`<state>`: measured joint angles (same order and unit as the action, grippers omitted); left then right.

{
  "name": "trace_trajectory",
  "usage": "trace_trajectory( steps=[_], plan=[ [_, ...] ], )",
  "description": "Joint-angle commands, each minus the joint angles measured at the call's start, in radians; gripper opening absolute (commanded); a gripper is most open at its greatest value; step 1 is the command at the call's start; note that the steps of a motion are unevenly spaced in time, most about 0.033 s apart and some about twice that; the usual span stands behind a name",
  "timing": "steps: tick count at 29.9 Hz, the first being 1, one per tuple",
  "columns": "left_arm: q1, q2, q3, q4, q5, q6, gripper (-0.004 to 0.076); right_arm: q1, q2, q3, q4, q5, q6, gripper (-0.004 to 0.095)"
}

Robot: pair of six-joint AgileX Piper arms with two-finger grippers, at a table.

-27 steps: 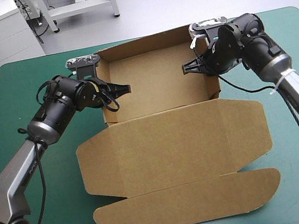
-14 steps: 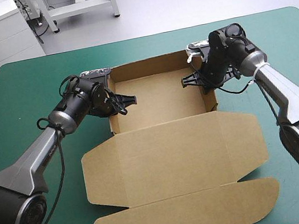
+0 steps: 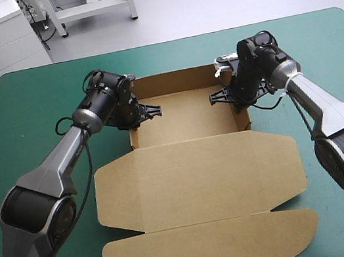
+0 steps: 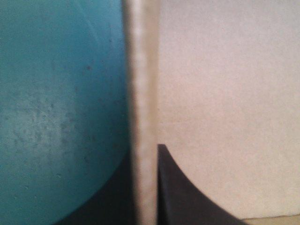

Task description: Fold the box

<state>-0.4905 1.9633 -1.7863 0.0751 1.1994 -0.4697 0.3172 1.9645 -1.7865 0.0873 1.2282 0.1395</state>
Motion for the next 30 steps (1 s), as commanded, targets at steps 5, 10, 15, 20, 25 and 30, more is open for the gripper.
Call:
trace_trajectory(
  steps=[5, 10, 15, 20, 25, 30],
  plan=[
    [0.001, -0.025, -0.042, 0.002, 0.028, 0.012, -0.0010, -0.006, -0.055, -0.033, -0.022, 0.013, -0.023, 0.0017],
    [0.001, -0.010, -0.042, 0.000, 0.053, 0.100, -0.0010, -0.006, -0.055, -0.033, -0.026, 0.011, -0.018, 0.0257],
    [0.001, -0.009, -0.042, -0.002, 0.043, 0.100, 0.0053, -0.006, -0.055, -0.033, -0.026, 0.018, -0.015, 0.0590],
    [0.001, -0.009, -0.042, -0.002, 0.043, 0.100, 0.0259, -0.006, -0.055, -0.033, -0.020, 0.023, -0.005, 0.0776],
    [0.001, 0.008, -0.042, 0.000, 0.073, 0.100, 0.0459, -0.006, -0.055, -0.033, -0.007, 0.025, -0.005, 0.0780],
    [0.001, 0.008, -0.063, 0.034, 0.084, 0.112, 0.0455, -0.006, -0.055, -0.033, 0.004, 0.017, -0.005, 0.0780]
  ],
)
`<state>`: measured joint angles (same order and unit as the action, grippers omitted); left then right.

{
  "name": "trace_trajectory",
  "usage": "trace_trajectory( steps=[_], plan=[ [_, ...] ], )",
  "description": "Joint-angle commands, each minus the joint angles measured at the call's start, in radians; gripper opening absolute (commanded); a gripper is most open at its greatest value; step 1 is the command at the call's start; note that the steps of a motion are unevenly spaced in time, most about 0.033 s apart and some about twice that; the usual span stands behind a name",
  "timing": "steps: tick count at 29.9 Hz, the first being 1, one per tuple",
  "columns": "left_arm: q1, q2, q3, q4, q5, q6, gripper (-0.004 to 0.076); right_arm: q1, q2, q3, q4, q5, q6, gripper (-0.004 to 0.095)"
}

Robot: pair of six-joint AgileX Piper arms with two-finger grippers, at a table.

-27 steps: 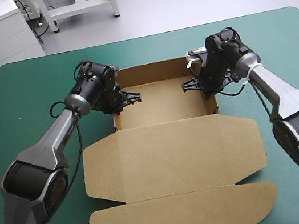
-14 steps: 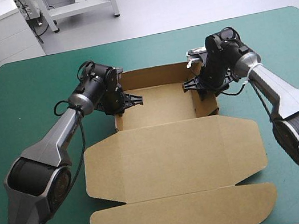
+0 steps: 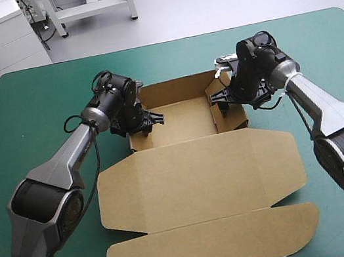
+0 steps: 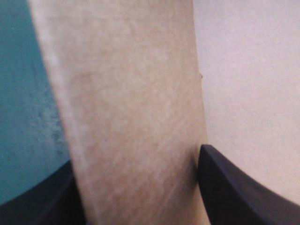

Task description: Fold the box

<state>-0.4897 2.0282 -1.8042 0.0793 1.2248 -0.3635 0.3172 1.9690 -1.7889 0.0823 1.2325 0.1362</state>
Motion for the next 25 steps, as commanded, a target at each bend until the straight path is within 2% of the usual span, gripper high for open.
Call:
trace_trajectory(
  steps=[1, 9, 13, 17, 19, 21, 24, 25],
  plan=[
    [0.001, -0.056, -0.055, 0.029, 0.059, 0.005, 0.0455, -0.006, -0.059, -0.032, 0.009, 0.010, -0.002, 0.0780],
    [0.001, -0.056, -0.219, 0.029, 0.059, 0.005, 0.0456, -0.012, -0.061, -0.155, 0.000, 0.022, -0.026, 0.0784],
    [0.001, -0.064, -0.311, 0.025, 0.059, 0.007, 0.0455, -0.033, -0.063, -0.233, 0.043, 0.022, -0.028, 0.0784],
    [0.001, -0.097, -0.374, 0.057, 0.059, 0.007, 0.0417, -0.051, -0.092, -0.263, 0.073, 0.022, -0.059, 0.0784],
    [0.001, -0.127, -0.375, 0.062, 0.059, 0.030, 0.0353, -0.060, -0.119, -0.249, 0.071, 0.022, -0.066, 0.0784],
    [0.001, -0.154, -0.375, 0.057, 0.061, 0.075, 0.0245, -0.064, -0.149, -0.227, 0.080, 0.022, -0.066, 0.0784],
    [0.001, -0.199, -0.375, 0.053, 0.061, 0.105, 0.0023, -0.064, -0.195, -0.195, 0.079, 0.022, -0.071, 0.0784],
    [0.001, -0.216, -0.375, 0.055, 0.061, 0.119, -0.0005, -0.064, -0.210, -0.184, 0.081, 0.022, -0.078, 0.0784]
  ],
)
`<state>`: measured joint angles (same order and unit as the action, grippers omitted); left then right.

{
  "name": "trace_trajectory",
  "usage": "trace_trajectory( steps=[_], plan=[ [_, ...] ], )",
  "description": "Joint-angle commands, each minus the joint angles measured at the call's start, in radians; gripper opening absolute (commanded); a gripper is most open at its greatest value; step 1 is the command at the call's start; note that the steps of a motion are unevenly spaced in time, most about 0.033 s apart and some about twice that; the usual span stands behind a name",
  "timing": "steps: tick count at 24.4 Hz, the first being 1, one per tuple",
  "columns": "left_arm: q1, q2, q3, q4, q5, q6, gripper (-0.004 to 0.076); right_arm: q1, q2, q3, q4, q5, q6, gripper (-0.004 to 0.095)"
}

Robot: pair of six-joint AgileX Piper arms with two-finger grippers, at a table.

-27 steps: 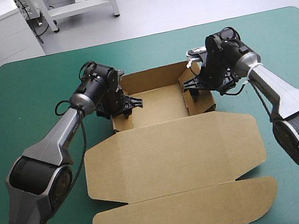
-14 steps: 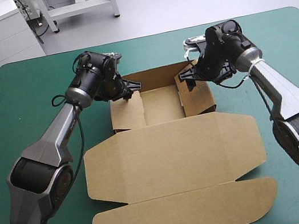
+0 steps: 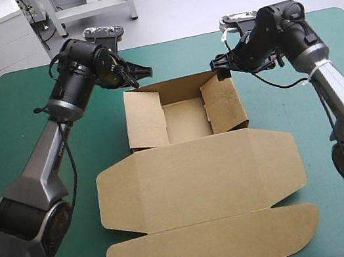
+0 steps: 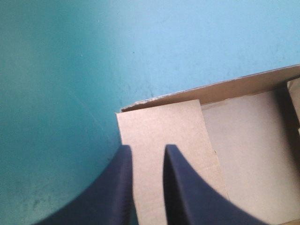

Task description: Fold the box

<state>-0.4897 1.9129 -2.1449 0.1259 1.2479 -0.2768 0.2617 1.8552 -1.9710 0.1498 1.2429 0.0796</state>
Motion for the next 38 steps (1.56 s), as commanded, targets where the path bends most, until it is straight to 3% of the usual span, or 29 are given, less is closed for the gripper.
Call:
trace_trajectory(
  steps=[1, 11, 15, 21, 25, 31, 34, 36, 37, 38],
  plan=[
    [0.001, -0.118, -0.034, 0.011, 0.037, 0.047, -0.0003, -0.009, -0.111, 0.007, 0.014, 0.011, -0.027, 0.0784],
    [-0.001, -0.387, 0.117, -0.003, 0.037, 0.114, -0.0004, -0.009, -0.145, 0.084, 0.039, 0.011, -0.037, 0.0784],
    [-0.001, -0.521, 0.284, -0.003, 0.037, 0.124, -0.0005, -0.009, -0.096, 0.088, 0.044, 0.011, -0.047, 0.0784],
    [-0.001, -0.772, 0.735, 0.006, 0.023, 0.153, -0.0010, -0.007, 0.034, 0.088, 0.061, 0.011, -0.032, 0.0784],
    [-0.001, -0.911, 0.990, 0.006, -0.109, 0.126, -0.0010, 0.041, 0.097, 0.088, 0.040, 0.009, -0.032, 0.0783],
    [-0.001, -1.068, 1.133, 0.006, -0.154, 0.110, -0.0010, 0.051, 0.121, 0.088, 0.033, 0.011, -0.002, 0.0776],
    [-0.001, -1.107, 1.135, 0.006, -0.155, 0.110, -0.0010, 0.051, 0.121, 0.088, 0.035, 0.011, 0.008, 0.0669],
    [-0.001, -1.131, 1.135, 0.006, -0.160, 0.110, -0.0010, 0.051, 0.121, 0.088, 0.035, 0.011, 0.011, 0.0481],
    [-0.001, -1.143, 1.135, 0.006, -0.162, 0.110, -0.0010, 0.051, 0.121, 0.088, 0.035, 0.011, 0.011, 0.0306],
    [-0.001, -1.154, 1.135, 0.008, -0.162, 0.110, -0.0010, 0.051, 0.121, 0.088, 0.035, 0.011, 0.011, 0.0210]
  ],
)
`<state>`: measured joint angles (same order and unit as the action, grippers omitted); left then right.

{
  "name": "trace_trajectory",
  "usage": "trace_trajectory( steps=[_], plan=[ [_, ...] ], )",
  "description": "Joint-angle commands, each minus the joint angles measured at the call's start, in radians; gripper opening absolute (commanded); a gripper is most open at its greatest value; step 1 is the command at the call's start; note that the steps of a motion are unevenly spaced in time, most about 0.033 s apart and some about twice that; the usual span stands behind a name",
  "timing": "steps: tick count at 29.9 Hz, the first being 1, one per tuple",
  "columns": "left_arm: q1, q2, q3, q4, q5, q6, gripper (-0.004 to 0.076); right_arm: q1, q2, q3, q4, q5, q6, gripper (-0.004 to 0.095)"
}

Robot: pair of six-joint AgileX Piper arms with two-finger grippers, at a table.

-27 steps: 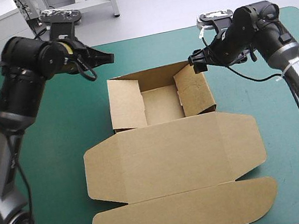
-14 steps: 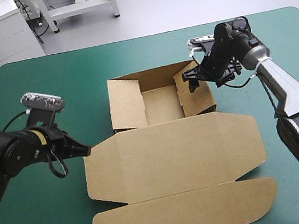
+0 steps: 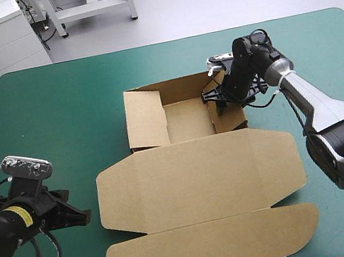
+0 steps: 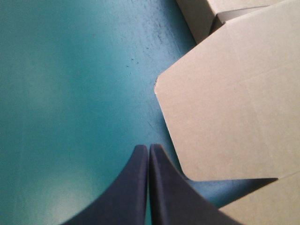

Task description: Fold the box

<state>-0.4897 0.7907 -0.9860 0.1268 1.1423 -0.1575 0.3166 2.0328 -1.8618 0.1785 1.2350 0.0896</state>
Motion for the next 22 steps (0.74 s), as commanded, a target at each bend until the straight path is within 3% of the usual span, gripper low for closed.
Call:
trace_trajectory(
  steps=[1, 8, 11, 16, 22],
  plan=[
    [-0.001, -0.044, -0.024, 0.007, -0.056, -0.009, -0.0010, -0.004, -0.056, -0.021, 0.006, 0.019, -0.004, -0.0015],
    [-0.001, -0.107, -0.024, 0.023, -0.056, -0.009, -0.0010, -0.016, -0.085, -0.048, 0.002, 0.019, -0.052, -0.0001],
    [-0.001, -0.120, -0.024, 0.029, -0.054, -0.009, -0.0010, -0.060, -0.117, -0.093, -0.062, 0.019, -0.064, -0.0001],
    [-0.001, -0.135, -0.024, 0.039, -0.010, -0.011, -0.0010, -0.223, -0.188, -0.120, -0.172, 0.019, -0.069, -0.0001],
    [-0.001, -0.135, -0.024, 0.020, -0.001, -0.025, -0.0010, -0.502, -0.211, -0.120, -0.164, 0.019, -0.102, -0.0001]
  ],
)
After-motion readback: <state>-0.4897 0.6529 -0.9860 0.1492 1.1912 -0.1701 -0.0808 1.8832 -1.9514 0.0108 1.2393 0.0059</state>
